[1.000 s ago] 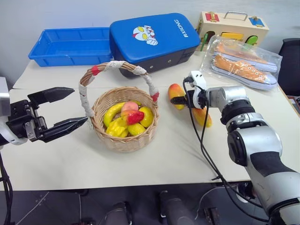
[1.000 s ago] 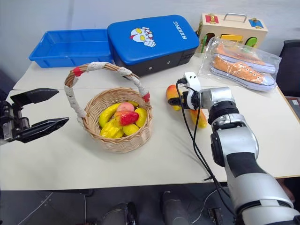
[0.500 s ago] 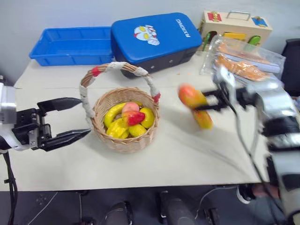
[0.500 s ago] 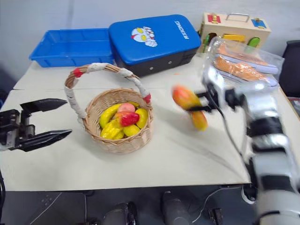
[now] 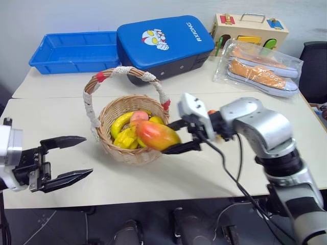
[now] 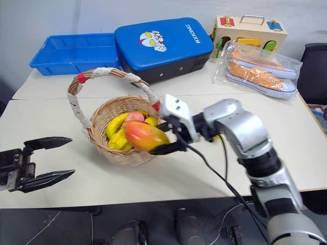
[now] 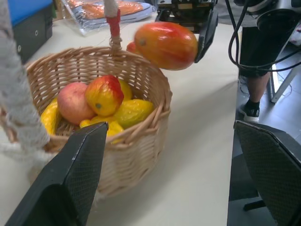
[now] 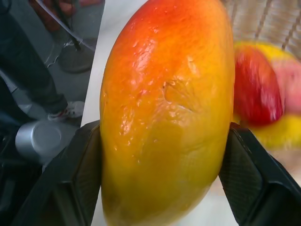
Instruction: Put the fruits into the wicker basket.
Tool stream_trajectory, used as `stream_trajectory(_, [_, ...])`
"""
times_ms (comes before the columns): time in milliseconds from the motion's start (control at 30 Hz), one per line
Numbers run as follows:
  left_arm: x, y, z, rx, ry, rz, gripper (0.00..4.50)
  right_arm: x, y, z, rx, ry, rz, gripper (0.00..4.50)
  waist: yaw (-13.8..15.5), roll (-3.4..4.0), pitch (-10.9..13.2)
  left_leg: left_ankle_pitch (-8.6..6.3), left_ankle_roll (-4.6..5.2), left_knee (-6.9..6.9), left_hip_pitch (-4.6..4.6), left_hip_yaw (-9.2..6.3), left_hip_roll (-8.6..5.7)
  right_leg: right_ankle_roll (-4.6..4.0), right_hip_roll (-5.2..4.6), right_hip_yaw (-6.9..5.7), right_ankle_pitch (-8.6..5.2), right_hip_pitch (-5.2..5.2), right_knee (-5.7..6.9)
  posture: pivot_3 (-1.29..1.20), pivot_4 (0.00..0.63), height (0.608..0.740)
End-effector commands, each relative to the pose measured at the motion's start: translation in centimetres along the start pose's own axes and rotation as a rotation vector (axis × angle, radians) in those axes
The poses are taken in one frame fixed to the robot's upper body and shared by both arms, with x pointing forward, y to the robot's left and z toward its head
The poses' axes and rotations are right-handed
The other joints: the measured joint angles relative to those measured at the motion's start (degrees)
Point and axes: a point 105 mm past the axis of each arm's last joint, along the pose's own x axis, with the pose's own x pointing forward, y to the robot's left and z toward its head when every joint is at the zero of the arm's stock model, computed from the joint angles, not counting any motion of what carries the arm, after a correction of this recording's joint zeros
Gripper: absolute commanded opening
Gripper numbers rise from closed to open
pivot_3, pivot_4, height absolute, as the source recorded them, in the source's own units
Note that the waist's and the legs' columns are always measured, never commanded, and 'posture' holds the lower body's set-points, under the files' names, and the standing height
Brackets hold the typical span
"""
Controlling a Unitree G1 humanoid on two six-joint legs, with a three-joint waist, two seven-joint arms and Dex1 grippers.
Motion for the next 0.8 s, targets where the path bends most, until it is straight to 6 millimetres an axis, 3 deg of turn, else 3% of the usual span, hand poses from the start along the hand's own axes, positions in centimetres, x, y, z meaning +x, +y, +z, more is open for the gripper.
stream_trajectory(33, [-1.1, 0.0, -0.4, 0.006, 0.012, 0.040, 4.50, 1.7, -1.6, 1.4, -0.054, -0.011, -0.111, 2.96, -0.08, -0.01, -0.01, -0.01, 0.01, -0.02, -0.01, 0.02, 0.00, 0.00, -0.01, 0.00, 0.00, -0.01, -0.05, 0.00, 0.150, 0.740])
stream_trajectory(200, [-1.2, 0.0, -0.9, -0.018, 0.011, 0.053, 4.50, 3.3, -2.5, 2.6, -0.091, -0.048, -0.153, 2.96, -0.08, -0.04, -0.02, -0.02, 0.03, -0.07, -0.04, 0.05, 0.00, 0.00, -0.01, -0.01, 0.00, -0.06, -0.09, 0.00, 0.150, 0.740])
stream_trajectory(233, [-1.1, 0.0, -0.9, -0.017, 0.009, 0.052, 4.50, 3.3, -2.5, 2.6, -0.100, -0.051, -0.152, 3.67, -0.08, -0.04, -0.02, -0.02, 0.03, -0.06, -0.05, 0.05, 0.00, 0.00, -0.01, -0.01, 0.00, -0.06, -0.08, 0.00, 0.150, 0.740])
stream_trajectory(333, [-0.9, -0.1, -0.6, -0.013, -0.005, 0.045, 4.50, 3.0, -2.3, 2.6, -0.133, -0.071, -0.133, 4.46, -0.08, -0.04, -0.03, -0.02, 0.03, -0.06, -0.04, 0.05, 0.00, 0.00, -0.01, -0.01, 0.00, -0.06, -0.08, 0.00, 0.150, 0.740])
stream_trajectory(500, [-0.5, 0.0, -0.1, 0.001, -0.025, 0.035, 4.50, -0.3, -0.4, 3.5, -0.199, -0.235, -0.042, 4.46, 0.09, -0.06, -0.03, -0.04, 0.06, -0.08, -0.04, 0.04, 0.00, 0.01, -0.01, -0.02, 0.00, -0.03, -0.12, 0.00, 0.150, 0.740])
stream_trajectory(700, [0.5, 0.1, 0.7, 0.042, -0.044, 0.002, 4.50, -5.3, 1.2, -1.1, -0.149, -0.232, -0.072, 4.46, 1.03, -0.10, -0.06, -0.12, 0.12, -0.14, 0.00, -0.04, 0.00, 0.02, -0.01, -0.09, 0.00, 0.16, -0.42, 0.00, 0.150, 0.740])
stream_trajectory(800, [1.7, 0.0, 1.4, 0.074, -0.049, -0.027, 4.50, -10.0, 1.4, -4.1, -0.116, -0.360, -0.238, 4.46, 1.48, -0.10, -0.05, -0.15, 0.12, -0.15, 0.01, -0.02, 0.01, 0.02, 0.02, -0.07, 0.00, 0.18, -0.48, 0.00, 0.150, 0.740])
